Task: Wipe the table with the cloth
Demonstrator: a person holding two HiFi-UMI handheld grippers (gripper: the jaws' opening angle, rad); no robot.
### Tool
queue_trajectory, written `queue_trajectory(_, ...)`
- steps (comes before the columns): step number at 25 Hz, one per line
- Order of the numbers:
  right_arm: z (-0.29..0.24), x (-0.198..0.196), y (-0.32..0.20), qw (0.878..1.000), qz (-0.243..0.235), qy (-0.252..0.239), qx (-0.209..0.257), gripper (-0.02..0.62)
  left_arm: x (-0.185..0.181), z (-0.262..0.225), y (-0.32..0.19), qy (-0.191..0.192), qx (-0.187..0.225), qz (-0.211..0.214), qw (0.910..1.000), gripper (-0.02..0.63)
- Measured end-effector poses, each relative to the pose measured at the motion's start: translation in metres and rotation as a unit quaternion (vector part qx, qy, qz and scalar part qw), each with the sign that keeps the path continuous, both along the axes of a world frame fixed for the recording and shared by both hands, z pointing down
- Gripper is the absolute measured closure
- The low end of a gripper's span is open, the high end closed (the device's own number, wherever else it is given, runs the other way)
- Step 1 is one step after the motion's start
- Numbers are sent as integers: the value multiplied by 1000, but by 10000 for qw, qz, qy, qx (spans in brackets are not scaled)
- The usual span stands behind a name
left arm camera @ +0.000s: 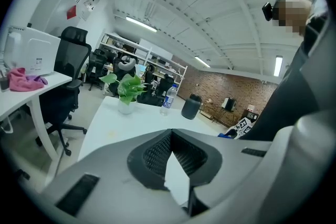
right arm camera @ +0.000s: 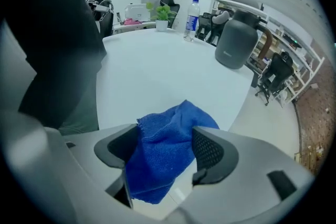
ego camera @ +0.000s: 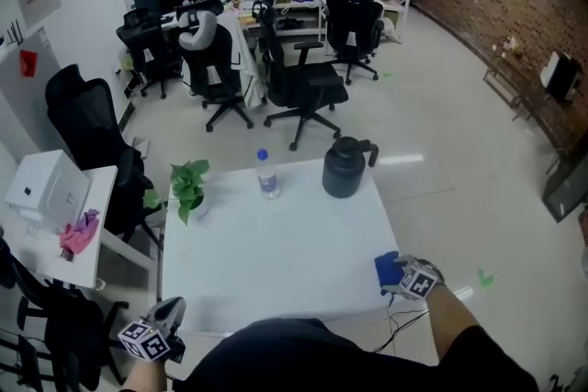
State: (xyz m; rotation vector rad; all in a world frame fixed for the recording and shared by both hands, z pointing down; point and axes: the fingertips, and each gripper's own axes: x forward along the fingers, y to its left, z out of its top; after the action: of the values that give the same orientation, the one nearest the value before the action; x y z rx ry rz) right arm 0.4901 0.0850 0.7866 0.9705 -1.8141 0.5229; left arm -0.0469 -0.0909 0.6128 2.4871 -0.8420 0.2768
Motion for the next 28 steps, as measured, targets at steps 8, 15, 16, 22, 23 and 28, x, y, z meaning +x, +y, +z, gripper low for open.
queue_trajectory(8, 5, 13, -9, 9983, -354, 441, -101, 461, 6, -1, -2, -21, -3, -4, 10000, 607)
queue_trajectory(15, -10, 4, -16, 9997, 202, 139, -21, 514, 2, -4, -11, 69, 50, -74, 9999, 607)
queue_trajectory(16, -15, -2, -19, 9997, 211, 61, 45, 515, 1, -4, -12, 82, 57, -86, 9999, 607)
queue_trajectory(22, -50, -53, -51, 9966, 101, -614, 543, 517, -1, -2, -17, 182, 90, -96, 9997, 607)
queue_trajectory(23, -59, -67, -61, 9954, 38, -766, 576, 517, -1, -3, -18, 198, 103, -102, 9997, 607)
queue_trajectory(28, -99, -153, -121, 9869, -465, -1448, 531, 517, -17, -5, -20, 211, 220, -206, 9993, 607)
